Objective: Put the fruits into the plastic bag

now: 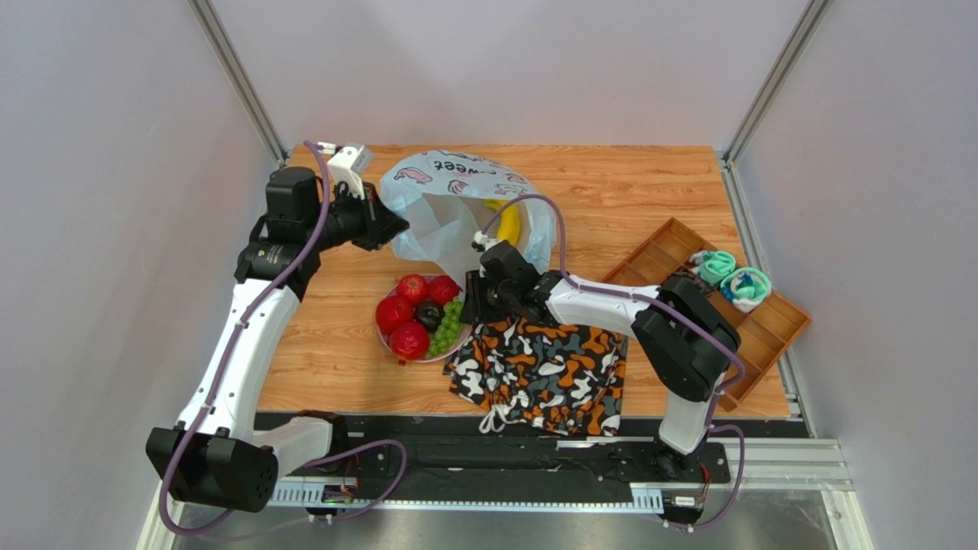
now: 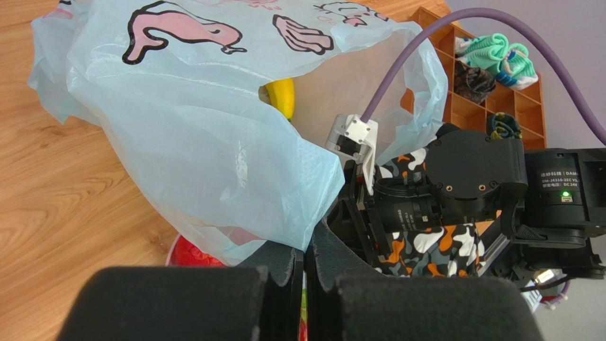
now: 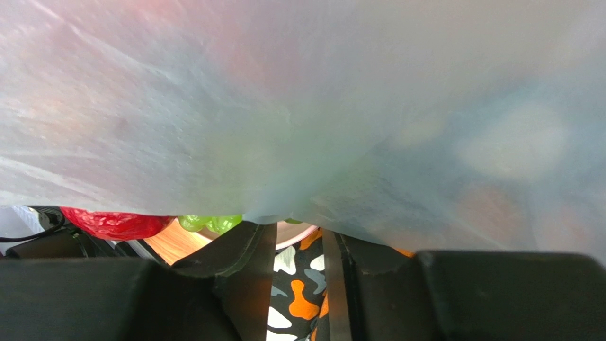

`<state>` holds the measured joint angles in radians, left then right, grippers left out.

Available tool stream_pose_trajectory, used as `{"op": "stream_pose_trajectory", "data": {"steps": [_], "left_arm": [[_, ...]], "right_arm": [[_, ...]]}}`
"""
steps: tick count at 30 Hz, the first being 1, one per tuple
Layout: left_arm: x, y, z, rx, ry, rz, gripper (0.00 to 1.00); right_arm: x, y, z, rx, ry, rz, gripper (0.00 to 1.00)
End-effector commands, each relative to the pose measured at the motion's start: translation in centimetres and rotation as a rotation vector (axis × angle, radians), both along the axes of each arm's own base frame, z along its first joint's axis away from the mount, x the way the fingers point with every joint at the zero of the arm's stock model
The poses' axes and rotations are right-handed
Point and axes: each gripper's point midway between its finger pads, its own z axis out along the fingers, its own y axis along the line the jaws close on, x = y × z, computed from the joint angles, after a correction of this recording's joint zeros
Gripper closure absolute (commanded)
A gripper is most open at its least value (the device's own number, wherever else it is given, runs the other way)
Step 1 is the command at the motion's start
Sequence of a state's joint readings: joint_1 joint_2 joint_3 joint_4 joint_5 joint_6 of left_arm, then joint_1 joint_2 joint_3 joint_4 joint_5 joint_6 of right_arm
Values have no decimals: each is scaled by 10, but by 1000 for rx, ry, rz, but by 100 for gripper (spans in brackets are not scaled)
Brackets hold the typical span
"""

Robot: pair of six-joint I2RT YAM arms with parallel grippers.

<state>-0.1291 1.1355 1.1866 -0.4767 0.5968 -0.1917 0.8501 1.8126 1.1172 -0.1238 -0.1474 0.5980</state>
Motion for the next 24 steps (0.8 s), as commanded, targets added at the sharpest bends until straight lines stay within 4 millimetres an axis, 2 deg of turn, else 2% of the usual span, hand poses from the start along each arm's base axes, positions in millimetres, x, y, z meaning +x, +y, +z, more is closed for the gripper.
{"op": "stream_pose_trajectory", "data": {"steps": [1,14,19,24], "left_arm": [[3,2,4,9,-28,-2,100],[4,2,2,12,-22,0,100],[4,2,1,14,-19,3,100],[5,2,0,12,-16,2,100]], "right_arm": [[12,16,25,68,-61,8,70],[10,9,32,52,-90,18,100],[8,10,45,69,-119,37,100],[9,8,68,68,-211,49,100]]}}
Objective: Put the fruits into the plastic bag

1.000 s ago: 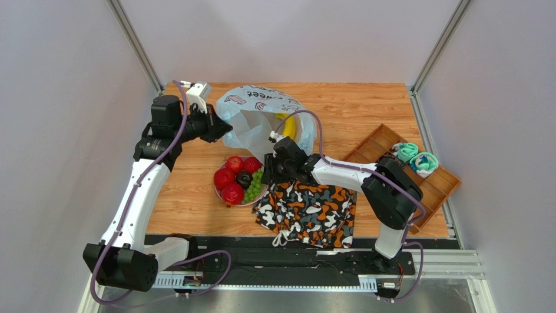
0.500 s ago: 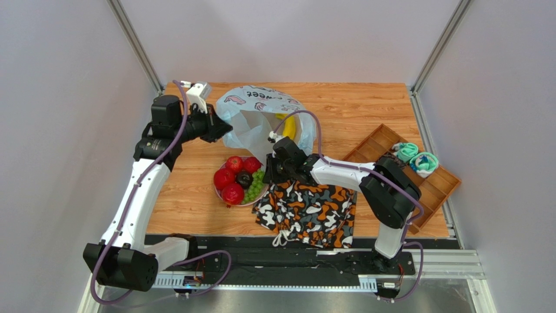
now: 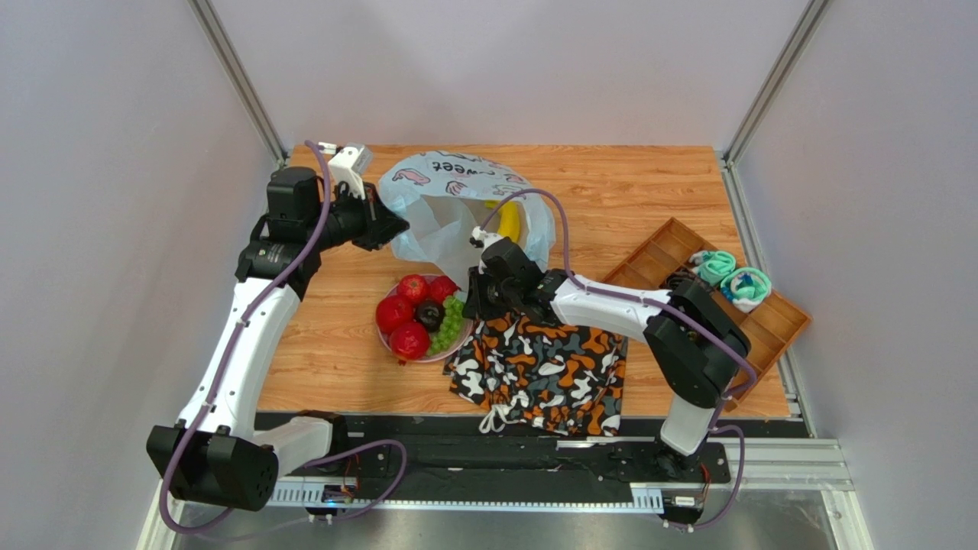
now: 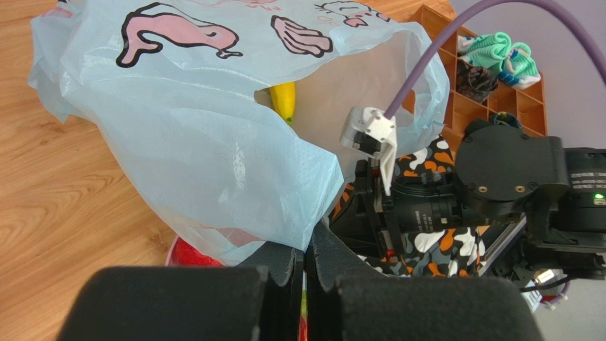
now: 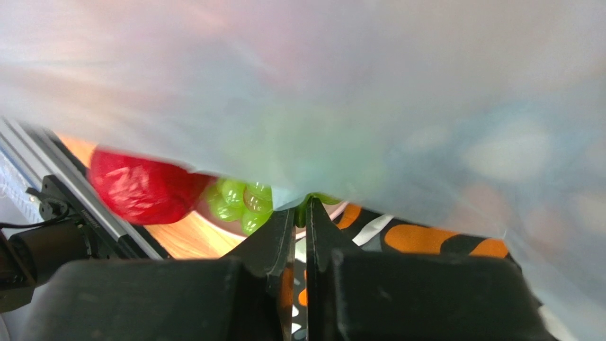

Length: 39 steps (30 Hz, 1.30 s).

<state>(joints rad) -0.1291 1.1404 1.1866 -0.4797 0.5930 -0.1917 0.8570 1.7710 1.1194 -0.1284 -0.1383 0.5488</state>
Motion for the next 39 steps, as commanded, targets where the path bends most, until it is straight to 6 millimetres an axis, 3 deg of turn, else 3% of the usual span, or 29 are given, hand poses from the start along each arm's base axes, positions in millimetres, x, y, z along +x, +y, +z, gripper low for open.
{"op": "stream_pose_trajectory", "data": {"steps": [1,9,20,24,29,34,39], "left_arm": [[4,2,2,9,-22,-1,100],[4,2,3,10,-23,2,100],[6,6,1,21,-24,26,100],[6,6,1,21,-24,29,100],[6,6,1,22,-25,32,100],[5,6,2,17,-24,29,100],[4,5,2,14,-22,27,100]], "right_arm": [[9,7,55,65,-160,17,100],[2,10,90,96,-264,49,100],[-39,12,115,126,-412,226,100],[-44,5,133,158,-472,207,100],[-33,-12,156,181,-574,110,100],[-27,-27,206,205,-682,60,100],[-2,-48,219,45,-760,-6,100]]}}
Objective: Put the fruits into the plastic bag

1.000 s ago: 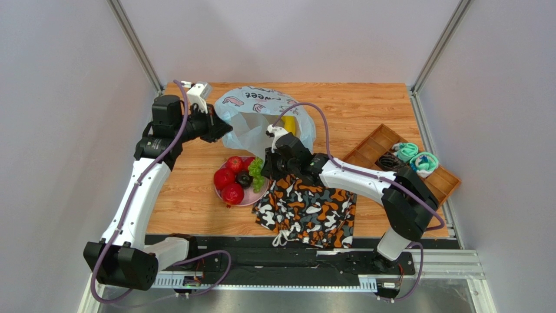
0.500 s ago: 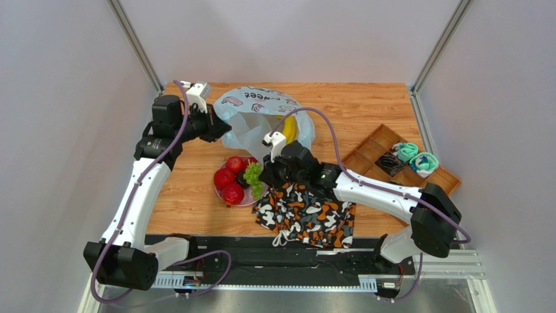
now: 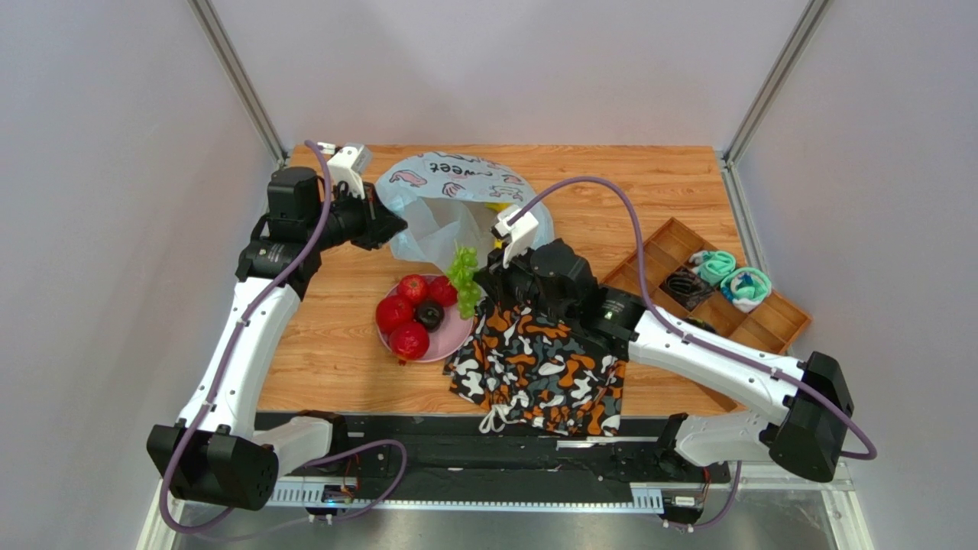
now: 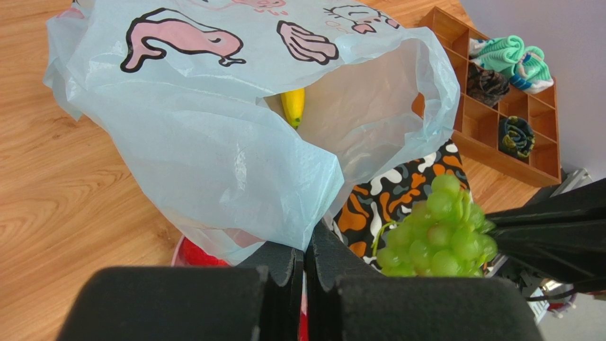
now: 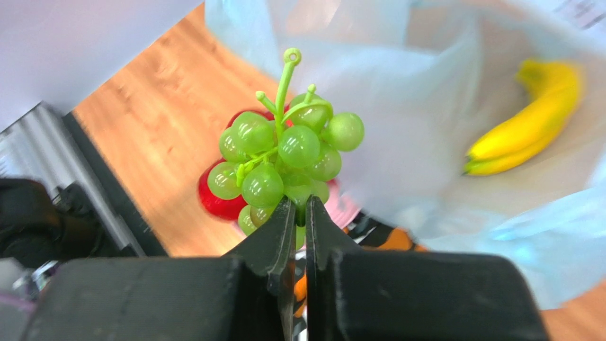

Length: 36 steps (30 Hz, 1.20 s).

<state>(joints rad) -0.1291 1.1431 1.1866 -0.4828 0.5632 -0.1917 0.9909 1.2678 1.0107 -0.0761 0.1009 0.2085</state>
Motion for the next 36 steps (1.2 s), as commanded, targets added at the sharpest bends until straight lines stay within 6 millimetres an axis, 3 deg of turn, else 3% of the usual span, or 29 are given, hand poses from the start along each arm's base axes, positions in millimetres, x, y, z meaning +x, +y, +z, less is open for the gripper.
{"op": "stream_pose_trajectory", "data": {"steps": [1,11,19,33,36], "left_arm": [[1,1,5,1,-26,0,100],[0,2,6,3,-33,-1,100],[0,0,7,-2,-36,-8,100],[0,-1,5,-6,-30,-16,100],[0,-1,5,-7,-29,-15,100]], "right_arm": [[39,-25,49,-68,-191,-172,100],[97,-36,34,-317,-257,-353,100],[132,-25,-11,-404,-190,-346,100],[210,-2,-66,-453,-75,-408,100],[218,-1,-81,-477,-47,-419,100]]}}
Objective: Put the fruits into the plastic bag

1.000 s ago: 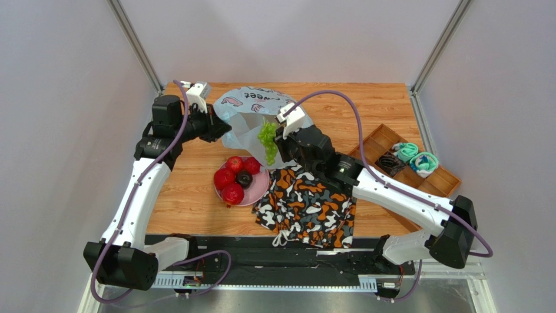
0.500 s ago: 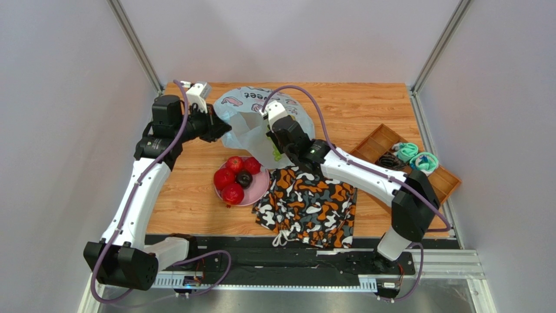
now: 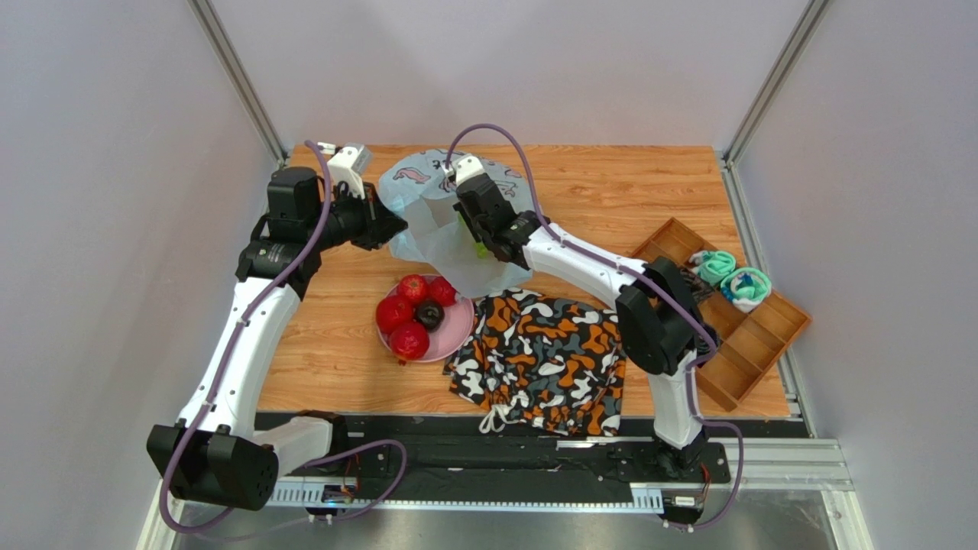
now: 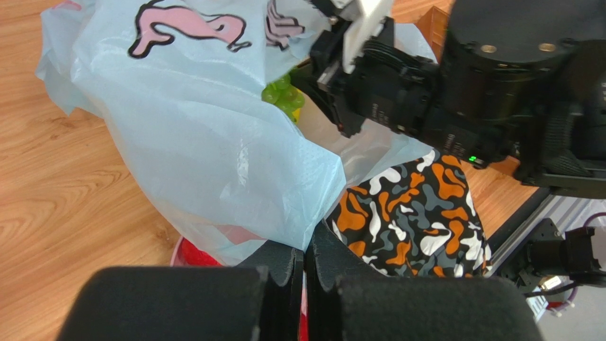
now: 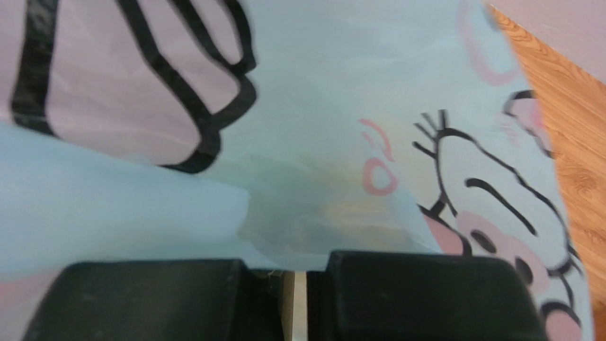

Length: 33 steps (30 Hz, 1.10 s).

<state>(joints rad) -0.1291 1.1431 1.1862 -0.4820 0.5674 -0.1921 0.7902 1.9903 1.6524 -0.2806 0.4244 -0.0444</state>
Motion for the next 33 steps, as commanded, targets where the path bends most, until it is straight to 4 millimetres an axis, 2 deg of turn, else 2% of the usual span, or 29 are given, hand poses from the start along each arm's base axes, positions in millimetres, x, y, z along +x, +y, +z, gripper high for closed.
{"op": "stream_pose_trajectory", "data": {"steps": [1,5,8,9,12,14,15,17,18,20,21,23,24,26,27,28,29,31,33], "left_arm": [[1,0,5,-4,-28,-10,100],[1,-1,4,-5,-26,-11,100],[1,-1,5,-6,-28,-13,100],[1,-1,5,-7,-27,-12,100],[1,-1,5,-7,-27,-14,100],[1,-1,5,-8,-27,-12,100],[0,-1,5,-9,-27,-15,100],[1,-1,5,-9,-29,-13,100],[1,-1,6,-9,-29,-13,100],[0,-1,6,-8,-29,-12,100],[1,-1,5,-8,-27,-12,100],[1,-1,5,-8,-29,-10,100],[1,-1,5,-7,-29,-10,100],[0,0,5,-7,-28,-9,100],[1,0,5,-5,-28,-6,100],[1,0,5,-6,-29,-8,100],[1,0,6,-6,-31,-6,100],[1,0,5,-6,-29,-6,100],[1,0,7,-4,-33,-5,100]], "right_arm": [[20,8,-4,15,7,-45,100],[25,4,-22,-6,41,-89,97],[25,2,-26,10,63,-108,79],[25,1,-26,15,65,-108,65],[23,0,-19,39,61,-103,47],[20,2,-16,50,64,-85,41],[18,4,-6,71,53,-73,37],[13,11,3,112,57,-22,36],[5,12,19,144,46,8,35],[-9,25,37,222,50,107,34],[-22,25,53,258,44,148,33],[-45,37,78,347,54,270,32],[-67,41,96,399,72,358,31],[-90,41,111,445,94,420,31],[-106,40,111,464,121,465,30],[-120,32,131,494,100,490,30],[-129,28,138,511,96,500,30],[-146,8,144,533,97,469,29],[-146,-14,135,506,99,377,28]]}}
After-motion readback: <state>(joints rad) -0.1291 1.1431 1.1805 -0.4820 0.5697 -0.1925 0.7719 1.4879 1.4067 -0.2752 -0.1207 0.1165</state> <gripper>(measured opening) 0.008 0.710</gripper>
